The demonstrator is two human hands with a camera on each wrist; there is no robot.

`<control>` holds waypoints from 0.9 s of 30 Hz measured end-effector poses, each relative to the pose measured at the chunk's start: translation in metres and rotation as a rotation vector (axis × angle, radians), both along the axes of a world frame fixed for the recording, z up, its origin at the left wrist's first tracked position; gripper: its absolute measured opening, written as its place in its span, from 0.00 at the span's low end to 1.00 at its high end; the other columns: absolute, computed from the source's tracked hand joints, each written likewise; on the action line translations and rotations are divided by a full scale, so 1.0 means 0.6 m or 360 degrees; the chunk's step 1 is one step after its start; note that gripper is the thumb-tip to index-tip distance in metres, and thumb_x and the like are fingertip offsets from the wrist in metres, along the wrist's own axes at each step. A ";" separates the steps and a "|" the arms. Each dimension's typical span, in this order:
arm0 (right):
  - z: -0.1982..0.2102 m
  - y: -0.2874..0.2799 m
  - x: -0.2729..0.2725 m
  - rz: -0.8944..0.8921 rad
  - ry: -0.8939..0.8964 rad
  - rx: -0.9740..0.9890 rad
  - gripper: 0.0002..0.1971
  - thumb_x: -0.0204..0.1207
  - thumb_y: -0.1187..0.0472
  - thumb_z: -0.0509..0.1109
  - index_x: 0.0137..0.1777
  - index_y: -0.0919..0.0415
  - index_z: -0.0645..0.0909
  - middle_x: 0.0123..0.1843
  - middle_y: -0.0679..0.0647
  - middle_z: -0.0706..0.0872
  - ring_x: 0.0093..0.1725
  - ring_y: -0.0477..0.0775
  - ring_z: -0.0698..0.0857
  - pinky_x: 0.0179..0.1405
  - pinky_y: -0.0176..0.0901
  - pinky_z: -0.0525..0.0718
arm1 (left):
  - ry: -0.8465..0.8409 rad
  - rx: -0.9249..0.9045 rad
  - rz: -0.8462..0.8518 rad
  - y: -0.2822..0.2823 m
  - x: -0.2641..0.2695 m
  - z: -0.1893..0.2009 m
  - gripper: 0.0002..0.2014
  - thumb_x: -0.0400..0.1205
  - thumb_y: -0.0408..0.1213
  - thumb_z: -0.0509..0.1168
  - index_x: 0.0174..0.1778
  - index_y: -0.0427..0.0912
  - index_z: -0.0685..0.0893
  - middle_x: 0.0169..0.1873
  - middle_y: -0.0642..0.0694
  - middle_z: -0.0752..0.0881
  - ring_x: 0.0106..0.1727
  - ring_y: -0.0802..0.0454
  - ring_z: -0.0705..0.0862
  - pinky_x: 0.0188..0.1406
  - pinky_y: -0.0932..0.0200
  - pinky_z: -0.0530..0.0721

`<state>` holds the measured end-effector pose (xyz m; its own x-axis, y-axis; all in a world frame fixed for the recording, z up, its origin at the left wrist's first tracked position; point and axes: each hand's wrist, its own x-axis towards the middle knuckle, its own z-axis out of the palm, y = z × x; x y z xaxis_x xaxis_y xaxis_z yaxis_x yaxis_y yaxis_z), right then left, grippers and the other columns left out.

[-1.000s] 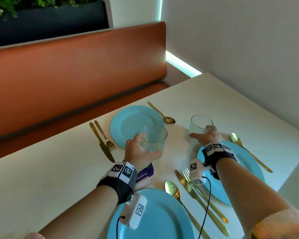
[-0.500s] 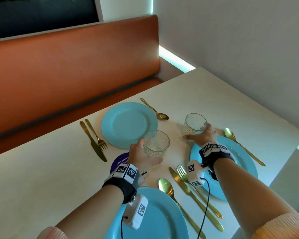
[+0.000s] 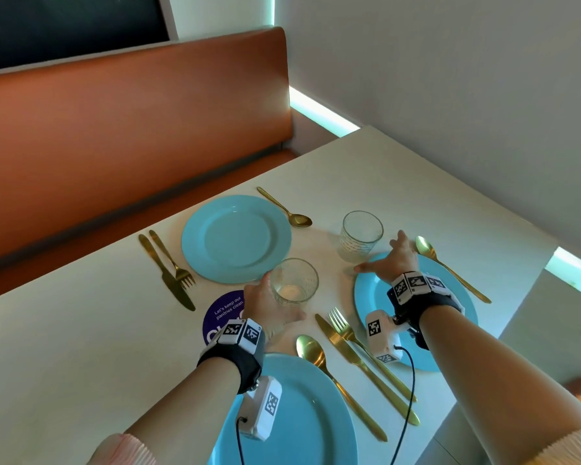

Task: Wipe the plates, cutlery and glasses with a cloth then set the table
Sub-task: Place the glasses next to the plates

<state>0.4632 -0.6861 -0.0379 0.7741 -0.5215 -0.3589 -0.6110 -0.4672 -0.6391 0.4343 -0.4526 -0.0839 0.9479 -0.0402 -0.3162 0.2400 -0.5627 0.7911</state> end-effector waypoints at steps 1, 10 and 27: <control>0.005 0.002 -0.005 0.0012 -0.0006 -0.0012 0.59 0.57 0.62 0.85 0.81 0.59 0.48 0.78 0.58 0.67 0.79 0.60 0.62 0.77 0.55 0.63 | 0.0036 0.0023 -0.0017 0.000 -0.002 0.006 0.56 0.54 0.41 0.86 0.78 0.44 0.66 0.73 0.39 0.70 0.75 0.44 0.69 0.73 0.55 0.73; 0.072 0.066 -0.081 0.0032 -0.0157 -0.0123 0.55 0.61 0.65 0.82 0.82 0.58 0.48 0.79 0.59 0.67 0.80 0.60 0.60 0.78 0.55 0.62 | -0.0023 0.0108 0.0066 0.068 -0.082 0.062 0.55 0.61 0.48 0.83 0.80 0.42 0.58 0.75 0.44 0.69 0.77 0.42 0.58 0.77 0.48 0.65; 0.097 0.627 -0.456 0.0795 -0.0253 -0.0022 0.31 0.67 0.56 0.79 0.70 0.57 0.73 0.63 0.56 0.84 0.61 0.55 0.84 0.59 0.40 0.78 | -0.0495 -0.0268 0.0555 0.522 -0.494 0.197 0.14 0.79 0.35 0.69 0.60 0.43 0.79 0.53 0.48 0.85 0.46 0.53 0.80 0.46 0.65 0.73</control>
